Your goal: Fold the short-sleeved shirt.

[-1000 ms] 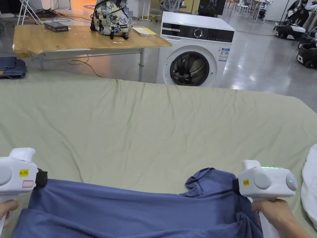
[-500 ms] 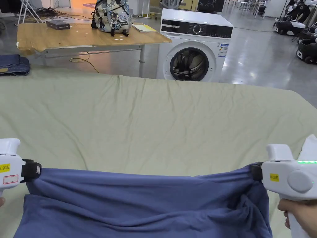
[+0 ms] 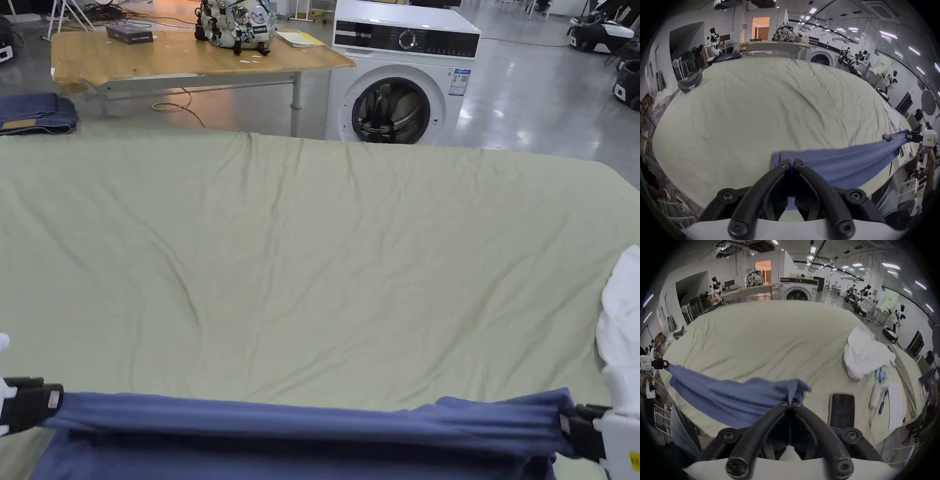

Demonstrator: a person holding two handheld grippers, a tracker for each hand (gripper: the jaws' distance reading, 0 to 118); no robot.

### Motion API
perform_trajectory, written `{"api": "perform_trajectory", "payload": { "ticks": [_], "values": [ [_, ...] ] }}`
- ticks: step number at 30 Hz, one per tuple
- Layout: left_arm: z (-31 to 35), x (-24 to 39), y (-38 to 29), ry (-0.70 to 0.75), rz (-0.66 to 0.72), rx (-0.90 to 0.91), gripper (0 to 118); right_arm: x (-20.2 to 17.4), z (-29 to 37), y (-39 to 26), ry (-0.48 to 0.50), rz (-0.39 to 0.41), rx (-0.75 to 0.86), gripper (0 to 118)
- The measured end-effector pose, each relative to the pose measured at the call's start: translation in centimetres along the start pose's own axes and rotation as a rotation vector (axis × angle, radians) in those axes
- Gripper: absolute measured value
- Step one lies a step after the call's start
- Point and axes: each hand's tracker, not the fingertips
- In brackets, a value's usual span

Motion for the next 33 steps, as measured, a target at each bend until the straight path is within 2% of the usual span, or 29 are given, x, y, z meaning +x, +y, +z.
{"api": "perform_trajectory", "payload": {
  "ticks": [7, 11, 15, 17, 18, 19, 20, 21, 23, 24, 25, 27, 30, 33],
  "values": [
    [-3.4, 0.2, -4.4, 0.047, -0.029, -0.143, 0, -0.1, -3.9, -4.1, 0.011, -0.02, -0.147, 0],
    [-4.5, 0.4, -4.6, 0.069, -0.025, -0.152, 0, 0.1, -6.0, -4.6, 0.012, -0.04, -0.169, 0],
    [-5.1, 0.6, -4.3, 0.091, -0.047, -0.174, 0, 0.1, -6.8, -4.2, -0.003, -0.028, -0.177, 0],
    [-4.9, 0.6, -4.1, 0.093, -0.043, -0.172, 1, -0.2, -6.7, -4.1, -0.019, -0.006, -0.179, 10],
    [-4.6, 0.5, -3.9, 0.089, -0.028, -0.169, 10, 0.1, -6.4, -4.0, -0.052, 0.02, -0.179, 27],
    [-4.3, 0.5, -3.6, 0.079, -0.016, -0.163, 24, 0.0, -5.9, -3.6, -0.082, 0.043, -0.18, 50],
    [-3.7, 0.5, -3.4, 0.06, 0.002, -0.144, 48, 0.0, -5.2, -3.1, -0.114, 0.06, -0.171, 72],
    [-3.3, 0.6, -3.1, 0.06, 0.013, -0.122, 56, 0.1, -4.4, -2.7, -0.132, 0.059, -0.158, 77],
    [-2.5, 1.0, -2.3, 0.062, 0.02, -0.059, 61, 0.3, -2.6, -1.7, -0.128, 0.049, -0.091, 83],
    [-2.2, 1.2, -1.9, 0.056, 0.031, -0.039, 56, 0.4, -1.8, -1.0, -0.116, 0.043, -0.06, 84],
    [-1.9, 1.4, -1.4, 0.049, 0.04, -0.005, 63, 0.2, -0.9, -0.5, -0.117, 0.028, -0.026, 84],
    [-1.5, 2.1, -0.5, 0.033, 0.033, 0.061, 65, -0.4, 0.3, 0.5, -0.136, 0.012, 0.033, 84],
    [-1.1, 3.6, 0.8, 0.031, 0.008, 0.156, 65, -2.3, 0.9, 1.4, -0.151, -0.007, 0.214, 84],
    [-1.2, 5.3, 1.7, 0.047, -0.023, 0.247, 65, -4.9, 0.8, 2.0, -0.11, 0.002, 0.36, 84]
  ]
}}
